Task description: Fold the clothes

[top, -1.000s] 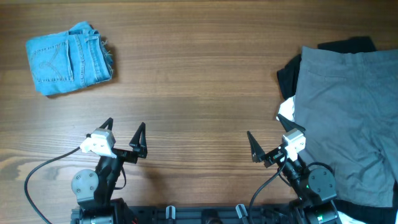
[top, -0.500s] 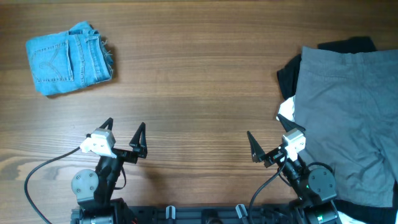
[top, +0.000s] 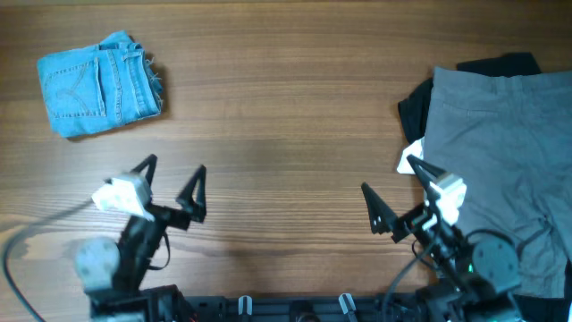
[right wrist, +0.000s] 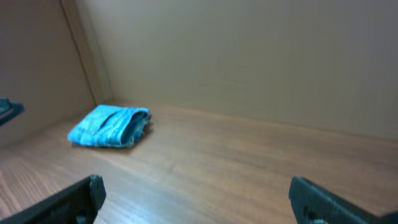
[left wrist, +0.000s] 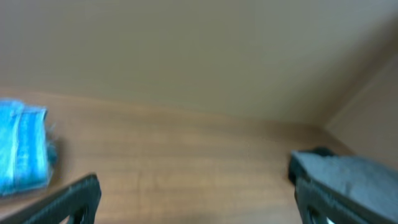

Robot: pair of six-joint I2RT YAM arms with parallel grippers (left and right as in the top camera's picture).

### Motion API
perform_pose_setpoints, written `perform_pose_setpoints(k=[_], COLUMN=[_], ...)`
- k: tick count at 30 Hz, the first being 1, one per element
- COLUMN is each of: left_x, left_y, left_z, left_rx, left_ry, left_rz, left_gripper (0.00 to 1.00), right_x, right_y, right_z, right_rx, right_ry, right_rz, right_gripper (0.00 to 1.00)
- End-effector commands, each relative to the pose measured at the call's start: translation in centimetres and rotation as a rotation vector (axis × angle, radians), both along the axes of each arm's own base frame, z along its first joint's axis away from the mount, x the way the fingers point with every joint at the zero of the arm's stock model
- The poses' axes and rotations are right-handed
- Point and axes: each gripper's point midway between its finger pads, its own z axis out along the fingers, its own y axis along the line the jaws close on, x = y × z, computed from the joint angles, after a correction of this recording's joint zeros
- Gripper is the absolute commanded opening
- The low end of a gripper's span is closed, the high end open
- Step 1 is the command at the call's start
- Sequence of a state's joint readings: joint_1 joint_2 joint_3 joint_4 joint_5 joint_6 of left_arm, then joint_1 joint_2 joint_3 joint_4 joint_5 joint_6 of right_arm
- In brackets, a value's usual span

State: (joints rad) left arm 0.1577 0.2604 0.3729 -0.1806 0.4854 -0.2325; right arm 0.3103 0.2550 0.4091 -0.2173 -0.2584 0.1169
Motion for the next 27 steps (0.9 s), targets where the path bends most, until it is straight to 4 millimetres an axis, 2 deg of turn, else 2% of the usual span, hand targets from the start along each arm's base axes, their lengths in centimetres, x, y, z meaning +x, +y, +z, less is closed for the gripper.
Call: perform_pose_setpoints(k=[1, 4, 7, 9, 10, 11, 12, 14, 16, 18, 19, 20, 22, 24, 25, 26, 27], left_x=[2.4, 4.8, 7.0, 8.0, 8.2, 8.2, 8.2, 8.0, 7.8, 7.8, 7.8, 7.7, 7.7, 7.6, 7.5, 7.5, 7.4], left_y=[1.5, 2.0, 2.2, 2.2, 2.0, 2.0, 1.9, 1.9, 1.8, 1.8, 1.8, 1.8, 1.8, 1.8, 1.8, 1.8, 1.8], left_z=[2.0, 1.5, 0.1, -0.7, -0.8, -0.9, -0.9, -1.1, -1.2, -1.4, -1.4, -1.4, -1.5, -1.6, -1.6, -1.7, -1.7], left_rx=[-0.022, -0.001, -0.029, -0.044, -0.052, -0.055, -0.056, -0.058, -0.059, -0.059, -0.059, -0.060, -0.060, -0.061, -0.061, -0.062, -0.063], left_ry=[0.189, 0.426, 0.636, 0.703, 0.709, 0.714, 0.715, 0.728, 0.736, 0.742, 0.743, 0.746, 0.749, 0.753, 0.757, 0.761, 0.763], left_rz=[0.074, 0.066, 0.052, 0.045, 0.030, 0.027, 0.024, 0.023, 0.023, 0.023, 0.023, 0.023, 0.023, 0.023, 0.023, 0.023, 0.023], left_gripper=[1.00, 1.00, 1.00, 1.00, 1.00, 1.00, 1.00, 1.00, 1.00, 1.00, 1.00, 1.00, 1.00, 1.00, 1.00, 1.00, 1.00], right_x=[2.2, 4.8, 7.3, 9.9, 12.0, 15.9, 18.1, 20.1, 21.0, 21.2, 21.1, 20.7, 20.2, 19.2, 18.1, 17.3, 16.7], right_y=[1.1, 2.3, 5.2, 4.4, 2.6, -2.3, -6.0, -11.2, -14.5, -16.6, -17.1, -17.5, -17.5, -18.6, -19.7, -20.6, -21.5], right_z=[0.2, -0.6, -0.2, -0.4, -0.8, -1.6, -2.6, -5.5, -9.5, -14.8, -16.5, -19.7, -23.2, -25.3, -26.5, -27.1, -27.1], right_rx=[-0.048, -0.110, -0.118, -0.141, -0.162, -0.150, -0.130, -0.108, -0.099, -0.146, -0.166, -0.172, -0.193, -0.264, -0.330, -0.383, -0.410], right_ry=[0.220, 0.443, 0.622, 0.677, 0.702, 0.763, 0.798, 0.864, 0.962, 1.081, 1.119, 1.201, 1.285, 1.340, 1.385, 1.416, 1.430], right_rz=[0.024, 0.043, 0.157, 0.085, -0.013, -0.244, -0.370, -0.515, -0.579, -0.584, -0.575, -0.578, -0.570, -0.624, -0.676, -0.715, -0.783], right_gripper=[1.00, 1.00, 1.00, 1.00, 1.00, 1.00, 1.00, 1.00, 1.00, 0.94, 0.93, 0.93, 0.94, 0.94, 0.83, 0.65, 0.42])
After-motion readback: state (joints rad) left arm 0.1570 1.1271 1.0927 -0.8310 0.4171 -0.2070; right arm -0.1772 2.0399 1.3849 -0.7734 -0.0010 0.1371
